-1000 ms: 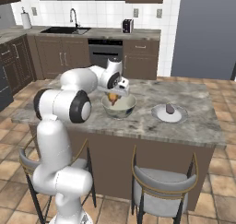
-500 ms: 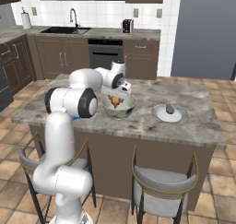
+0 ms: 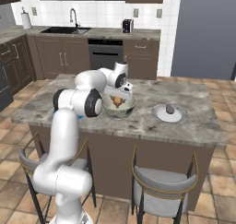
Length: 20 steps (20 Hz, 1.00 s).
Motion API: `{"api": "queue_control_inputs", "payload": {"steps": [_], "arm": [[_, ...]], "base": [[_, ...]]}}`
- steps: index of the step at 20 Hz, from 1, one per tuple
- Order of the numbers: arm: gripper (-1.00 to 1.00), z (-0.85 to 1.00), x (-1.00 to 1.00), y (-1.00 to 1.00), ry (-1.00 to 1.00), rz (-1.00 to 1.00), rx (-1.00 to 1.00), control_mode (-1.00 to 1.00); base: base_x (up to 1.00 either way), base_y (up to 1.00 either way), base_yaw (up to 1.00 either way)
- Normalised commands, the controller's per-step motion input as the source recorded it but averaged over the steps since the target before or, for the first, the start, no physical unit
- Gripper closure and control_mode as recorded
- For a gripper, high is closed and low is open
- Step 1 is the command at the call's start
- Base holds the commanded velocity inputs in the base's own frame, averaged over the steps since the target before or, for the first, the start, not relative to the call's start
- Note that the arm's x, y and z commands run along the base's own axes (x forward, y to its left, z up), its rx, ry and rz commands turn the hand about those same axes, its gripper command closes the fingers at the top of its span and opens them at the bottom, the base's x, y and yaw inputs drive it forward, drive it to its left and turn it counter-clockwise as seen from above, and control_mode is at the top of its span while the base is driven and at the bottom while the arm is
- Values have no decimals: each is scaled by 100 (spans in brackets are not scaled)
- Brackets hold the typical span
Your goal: Pick the chicken drumstick and eggplant from their plates and place them in the bowl. Then put the bowl in the fridge.
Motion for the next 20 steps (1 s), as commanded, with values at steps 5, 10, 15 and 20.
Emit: {"api": "queue_control_inputs", "payload": {"steps": [5,10,15,20], "arm": [[100,-25,13,0,1,0,0,-100],[100,-20,10,0,6,0,0,-100],[-100,-14,13,0,12,-1,0,-100],[-100,-2,5,-5,6,0,0,-100]], "base": [[0,0,0],[0,0,0],[0,0,0],[0,0,0]]}}
